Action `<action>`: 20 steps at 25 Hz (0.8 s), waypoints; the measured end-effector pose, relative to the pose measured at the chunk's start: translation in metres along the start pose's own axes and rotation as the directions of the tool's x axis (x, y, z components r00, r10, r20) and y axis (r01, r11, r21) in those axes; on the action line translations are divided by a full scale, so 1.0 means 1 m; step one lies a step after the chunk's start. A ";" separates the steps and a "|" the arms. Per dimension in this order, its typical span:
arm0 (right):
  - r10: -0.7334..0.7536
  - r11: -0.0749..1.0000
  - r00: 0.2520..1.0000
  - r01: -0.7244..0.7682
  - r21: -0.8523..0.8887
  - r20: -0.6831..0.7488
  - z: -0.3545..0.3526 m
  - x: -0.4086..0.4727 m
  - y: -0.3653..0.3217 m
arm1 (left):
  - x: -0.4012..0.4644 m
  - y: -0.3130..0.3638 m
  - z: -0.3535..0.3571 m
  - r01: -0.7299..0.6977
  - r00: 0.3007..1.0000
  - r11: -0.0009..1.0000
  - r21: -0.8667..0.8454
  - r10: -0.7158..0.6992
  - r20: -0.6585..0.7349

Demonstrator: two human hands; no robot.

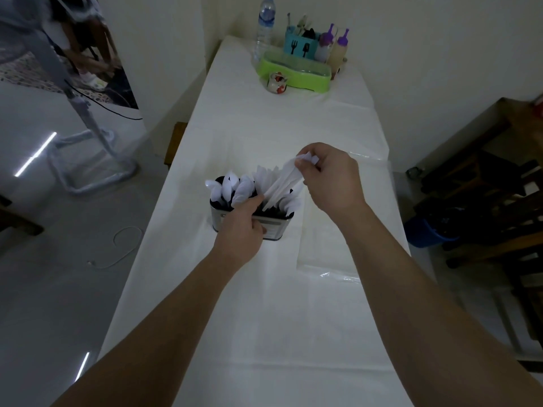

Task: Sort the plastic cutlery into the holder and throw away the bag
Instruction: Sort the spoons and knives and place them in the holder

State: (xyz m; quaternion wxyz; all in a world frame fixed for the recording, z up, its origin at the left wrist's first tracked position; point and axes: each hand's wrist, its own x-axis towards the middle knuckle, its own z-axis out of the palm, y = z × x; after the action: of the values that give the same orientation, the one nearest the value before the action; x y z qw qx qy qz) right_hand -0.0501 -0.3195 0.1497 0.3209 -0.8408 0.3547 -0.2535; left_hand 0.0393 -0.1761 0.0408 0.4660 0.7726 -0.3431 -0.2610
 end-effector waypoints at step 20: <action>-0.016 0.996 0.993 0.025 -0.080 0.118 0.027 0.004 0.011 | 0.006 0.002 0.006 -0.024 0.990 0.973 0.229 -0.009 0.142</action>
State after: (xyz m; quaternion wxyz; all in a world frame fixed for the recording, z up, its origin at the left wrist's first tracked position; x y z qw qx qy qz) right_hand -0.0352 -0.3189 0.1247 0.3038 -0.8702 0.3367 -0.1924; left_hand 0.0379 -0.1844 0.0397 0.3487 0.7997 -0.4060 -0.2720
